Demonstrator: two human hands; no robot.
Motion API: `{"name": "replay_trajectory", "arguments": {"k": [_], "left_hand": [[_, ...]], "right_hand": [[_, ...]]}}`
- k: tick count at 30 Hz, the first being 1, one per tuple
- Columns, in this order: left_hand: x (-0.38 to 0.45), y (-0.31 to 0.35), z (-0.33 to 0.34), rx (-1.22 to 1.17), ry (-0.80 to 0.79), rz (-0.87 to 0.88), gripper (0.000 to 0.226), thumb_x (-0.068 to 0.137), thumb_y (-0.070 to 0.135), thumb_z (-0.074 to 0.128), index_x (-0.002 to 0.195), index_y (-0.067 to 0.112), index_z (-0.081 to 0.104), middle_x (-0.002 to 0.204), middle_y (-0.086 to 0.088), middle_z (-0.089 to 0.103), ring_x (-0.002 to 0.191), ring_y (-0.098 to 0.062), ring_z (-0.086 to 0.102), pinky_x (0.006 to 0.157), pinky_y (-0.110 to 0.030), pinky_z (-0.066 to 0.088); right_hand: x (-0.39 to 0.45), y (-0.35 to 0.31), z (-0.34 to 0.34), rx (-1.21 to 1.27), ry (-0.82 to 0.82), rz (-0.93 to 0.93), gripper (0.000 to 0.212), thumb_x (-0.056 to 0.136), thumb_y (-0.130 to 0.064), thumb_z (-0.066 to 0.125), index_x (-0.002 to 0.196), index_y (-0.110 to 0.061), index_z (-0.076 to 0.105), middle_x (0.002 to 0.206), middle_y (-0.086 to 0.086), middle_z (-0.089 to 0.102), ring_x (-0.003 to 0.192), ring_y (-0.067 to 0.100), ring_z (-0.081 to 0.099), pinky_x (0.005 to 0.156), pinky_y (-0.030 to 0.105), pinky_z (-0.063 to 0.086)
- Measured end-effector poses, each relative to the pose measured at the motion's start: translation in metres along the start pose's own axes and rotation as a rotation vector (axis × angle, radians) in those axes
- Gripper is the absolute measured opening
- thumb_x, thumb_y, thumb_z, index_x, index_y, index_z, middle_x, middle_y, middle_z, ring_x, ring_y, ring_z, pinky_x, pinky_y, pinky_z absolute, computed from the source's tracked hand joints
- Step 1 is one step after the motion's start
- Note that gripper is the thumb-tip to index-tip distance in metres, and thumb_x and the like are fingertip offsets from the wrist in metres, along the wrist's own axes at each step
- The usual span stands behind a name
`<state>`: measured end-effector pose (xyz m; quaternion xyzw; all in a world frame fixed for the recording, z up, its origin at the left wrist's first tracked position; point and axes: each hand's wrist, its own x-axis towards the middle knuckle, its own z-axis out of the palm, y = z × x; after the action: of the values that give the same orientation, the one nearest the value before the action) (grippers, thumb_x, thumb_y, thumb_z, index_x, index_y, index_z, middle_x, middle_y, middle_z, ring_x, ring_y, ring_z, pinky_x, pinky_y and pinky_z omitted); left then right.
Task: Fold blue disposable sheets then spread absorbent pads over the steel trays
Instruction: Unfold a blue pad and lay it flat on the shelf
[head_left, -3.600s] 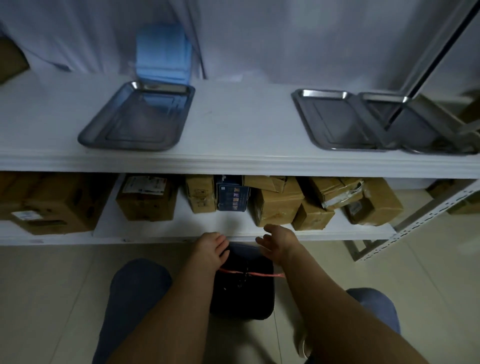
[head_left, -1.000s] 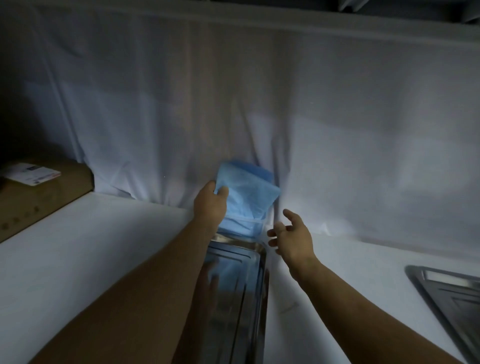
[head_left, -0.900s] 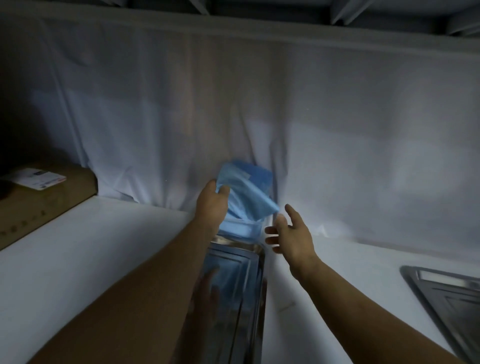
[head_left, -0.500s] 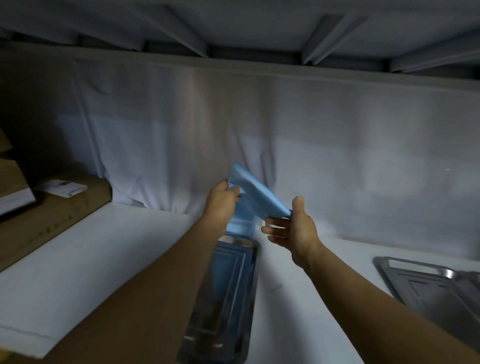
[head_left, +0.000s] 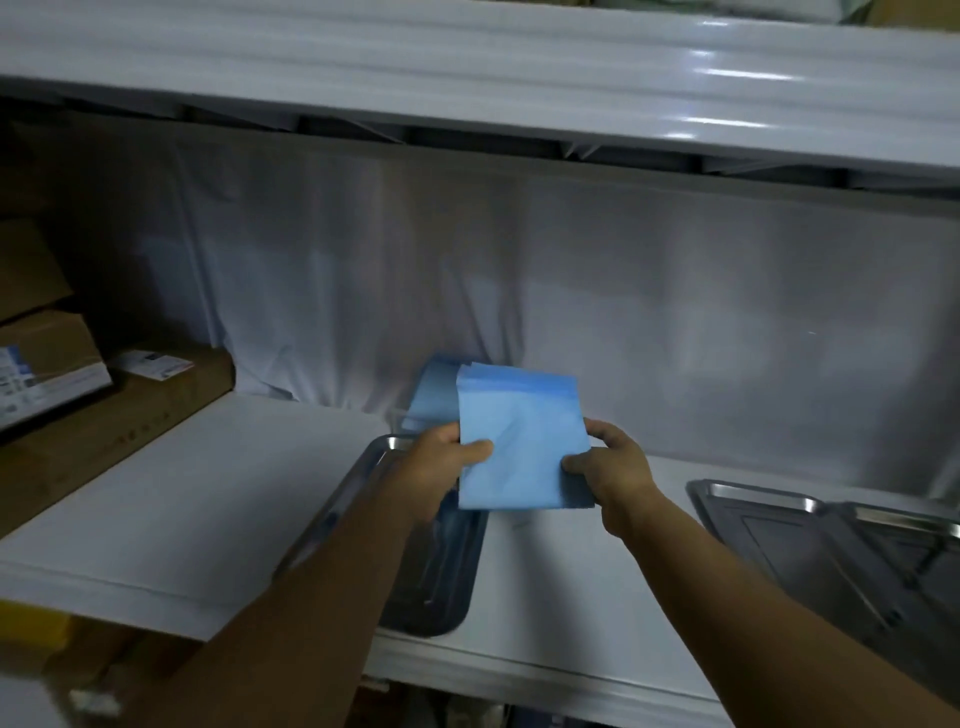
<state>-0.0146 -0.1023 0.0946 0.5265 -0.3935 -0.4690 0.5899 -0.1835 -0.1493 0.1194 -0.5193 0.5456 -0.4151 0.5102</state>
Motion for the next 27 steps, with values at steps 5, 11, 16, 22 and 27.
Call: {"name": "replay_trajectory", "arguments": {"k": [5,11,16,22,27], "left_hand": [[-0.016,-0.029,0.020,0.132,-0.057,-0.058,0.028,0.087,-0.005,0.057,0.115,-0.002,0.060,0.113,-0.020,0.065,0.107,-0.037,0.061,0.099,-0.051,0.046],[-0.033,-0.074,0.045,-0.115,0.073,-0.251,0.051,0.089,0.061,0.044,0.103,0.018,0.067,0.110,-0.009,0.070,0.107,-0.027,0.064,0.100,-0.045,0.047],[-0.045,-0.082,0.048,-0.021,0.117,-0.303,0.019,0.092,0.024,0.055,0.091,0.008,0.065,0.092,-0.011,0.067,0.087,-0.026,0.062,0.080,-0.034,0.050],[-0.052,-0.076,0.047,0.070,0.048,-0.262,0.011,0.094,0.006,0.054,0.083,0.008,0.058,0.093,-0.011,0.057,0.091,-0.025,0.052,0.080,-0.032,0.039],[-0.052,-0.074,0.049,0.027,0.079,-0.285,0.023,0.096,0.017,0.052,0.119,0.014,0.055,0.122,-0.012,0.055,0.111,-0.030,0.052,0.092,-0.042,0.042]], "right_hand": [[-0.012,0.019,-0.031,0.024,0.082,-0.025,0.025,0.080,0.000,0.064,0.068,-0.014,0.046,0.075,0.004,0.053,0.074,0.021,0.047,0.061,0.028,0.037],[-0.032,0.040,-0.061,0.024,-0.019,-0.070,0.029,0.081,0.009,0.050,0.073,-0.017,0.062,0.085,0.005,0.065,0.084,0.023,0.054,0.072,0.030,0.042],[-0.053,0.041,-0.082,-0.029,-0.236,-0.049,0.033,0.077,0.011,0.051,0.081,-0.014,0.070,0.093,0.006,0.070,0.088,0.025,0.060,0.082,0.036,0.047],[-0.071,0.054,-0.103,-0.624,-0.651,-0.004,0.042,0.076,0.015,0.051,0.073,-0.021,0.073,0.090,-0.001,0.066,0.089,0.016,0.055,0.071,0.020,0.046],[-0.073,0.071,-0.099,-1.176,-0.832,0.055,0.052,0.079,0.010,0.057,0.126,-0.014,0.061,0.132,0.003,0.057,0.122,0.017,0.049,0.103,0.026,0.038]]}}
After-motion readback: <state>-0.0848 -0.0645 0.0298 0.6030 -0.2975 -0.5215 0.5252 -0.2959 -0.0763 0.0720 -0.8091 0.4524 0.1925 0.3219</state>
